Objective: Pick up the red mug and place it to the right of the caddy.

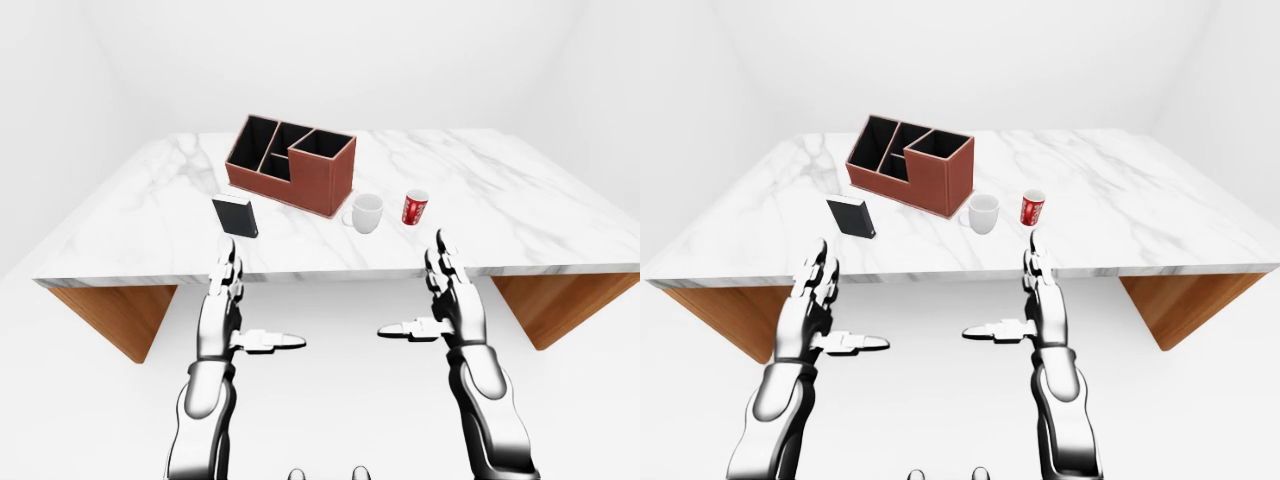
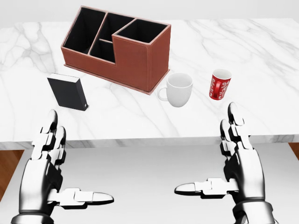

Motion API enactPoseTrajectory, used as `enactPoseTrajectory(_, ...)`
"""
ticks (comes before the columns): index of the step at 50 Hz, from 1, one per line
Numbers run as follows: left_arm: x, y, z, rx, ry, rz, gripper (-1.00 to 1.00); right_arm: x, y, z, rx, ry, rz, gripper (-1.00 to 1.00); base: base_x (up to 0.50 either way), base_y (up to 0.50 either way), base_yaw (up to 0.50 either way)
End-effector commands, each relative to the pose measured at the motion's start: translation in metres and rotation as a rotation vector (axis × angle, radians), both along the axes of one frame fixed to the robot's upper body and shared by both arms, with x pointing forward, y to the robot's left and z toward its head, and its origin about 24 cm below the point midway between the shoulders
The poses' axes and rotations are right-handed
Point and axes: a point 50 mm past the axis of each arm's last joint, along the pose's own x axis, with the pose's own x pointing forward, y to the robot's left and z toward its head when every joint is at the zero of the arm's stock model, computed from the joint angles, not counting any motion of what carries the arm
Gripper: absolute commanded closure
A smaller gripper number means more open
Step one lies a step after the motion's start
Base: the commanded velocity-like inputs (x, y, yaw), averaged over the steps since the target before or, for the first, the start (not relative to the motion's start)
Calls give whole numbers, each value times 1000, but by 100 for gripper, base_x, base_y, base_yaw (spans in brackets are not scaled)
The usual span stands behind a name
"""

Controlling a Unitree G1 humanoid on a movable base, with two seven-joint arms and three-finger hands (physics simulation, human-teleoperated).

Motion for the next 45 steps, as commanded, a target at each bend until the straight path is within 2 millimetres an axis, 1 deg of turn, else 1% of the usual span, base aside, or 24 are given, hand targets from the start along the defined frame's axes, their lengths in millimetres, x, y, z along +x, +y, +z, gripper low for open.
enactPoseTrajectory(1, -15, -2, 22, 17, -89, 2, -100, -14, -4, 27, -3, -117, -7, -100, 0, 0, 0)
enactPoseTrajectory(9, -27, -3, 38, 23, -156, -1, -100, -25, -5, 45, -11, -196, -12, -100, 0, 0, 0)
enactPoseTrajectory(12, -27, -4, 36, 24, -149, -3, -100, -34, -2, 56, -12, -246, -2, -100, 0, 0, 0)
enactPoseTrajectory(16, -28, -5, 38, 26, -159, -6, -100, -39, -2, 64, -17, -278, -4, -100, 0, 0, 0)
enactPoseTrajectory(21, -32, -3, 45, 25, -184, -3, -100, -40, -4, 66, -20, -289, -9, -100, 0, 0, 0)
enactPoseTrajectory(26, -33, -3, 45, 25, -187, -2, -100, -52, -2, 81, -28, -355, -10, -100, 0, 0, 0)
enactPoseTrajectory(40, -33, -3, 44, 25, -183, -2, -100, -49, -1, 76, -34, -335, -15, -100, 0, 0, 0)
enactPoseTrajectory(45, -33, -3, 45, 25, -187, -2, -100, -46, -2, 74, -28, -327, -34, -100, 0, 0, 0)
